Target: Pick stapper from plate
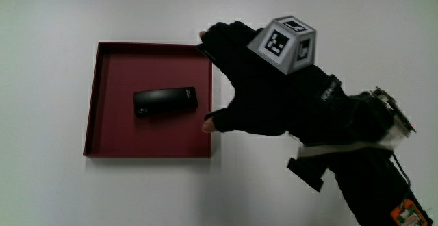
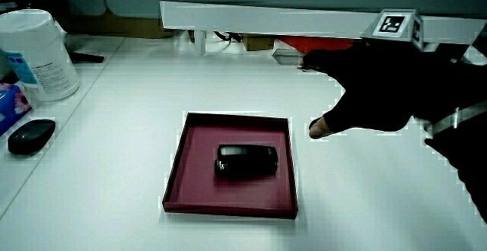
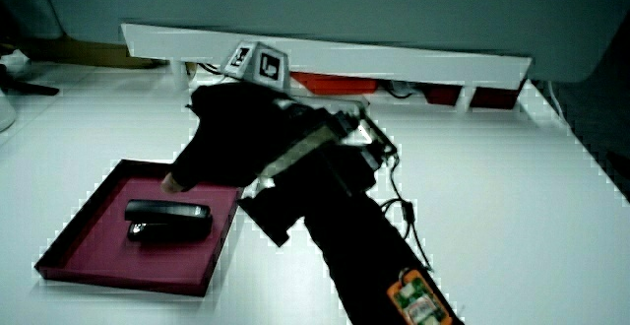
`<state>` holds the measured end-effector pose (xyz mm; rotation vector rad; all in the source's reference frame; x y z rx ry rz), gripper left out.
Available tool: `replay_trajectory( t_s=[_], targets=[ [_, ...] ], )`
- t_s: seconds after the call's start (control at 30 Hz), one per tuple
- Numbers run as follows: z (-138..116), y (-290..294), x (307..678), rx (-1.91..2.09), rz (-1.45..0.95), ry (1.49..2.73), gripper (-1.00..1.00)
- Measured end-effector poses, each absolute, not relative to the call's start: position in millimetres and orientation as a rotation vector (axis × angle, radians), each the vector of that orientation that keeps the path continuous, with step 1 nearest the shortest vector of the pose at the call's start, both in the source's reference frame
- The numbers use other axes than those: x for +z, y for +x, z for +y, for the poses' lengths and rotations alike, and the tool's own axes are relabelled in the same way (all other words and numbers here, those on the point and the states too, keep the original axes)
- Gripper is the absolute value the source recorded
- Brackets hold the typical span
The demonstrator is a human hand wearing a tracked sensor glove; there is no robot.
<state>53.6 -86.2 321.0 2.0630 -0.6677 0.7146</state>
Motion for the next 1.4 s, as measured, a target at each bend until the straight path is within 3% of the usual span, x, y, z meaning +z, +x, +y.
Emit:
replay_trajectory(
  t_s=[0.03, 0.07, 0.13, 0.2, 0.23, 0.7, 1.4],
  targets=[
    [-87.6, 49.9, 320.0, 0.709, -0.755, 2.177, 0.00],
    [-88.3, 47.5, 330.7, 0.721, -0.682, 2.051, 0.00],
    [-89.6, 39.4, 343.1, 0.744, -0.700, 2.028, 0.00],
    [-89.4, 32.3, 349.6, 0.713, -0.697, 2.043, 0.00],
    [-89.4, 28.8, 348.7, 0.718, -0.746, 2.125, 0.00],
    [-96.3, 1.8, 403.6, 0.685, -0.681, 2.073, 0.00],
    [-84.2, -27.7, 471.8, 0.647, -0.641, 2.027, 0.00]
  ],
)
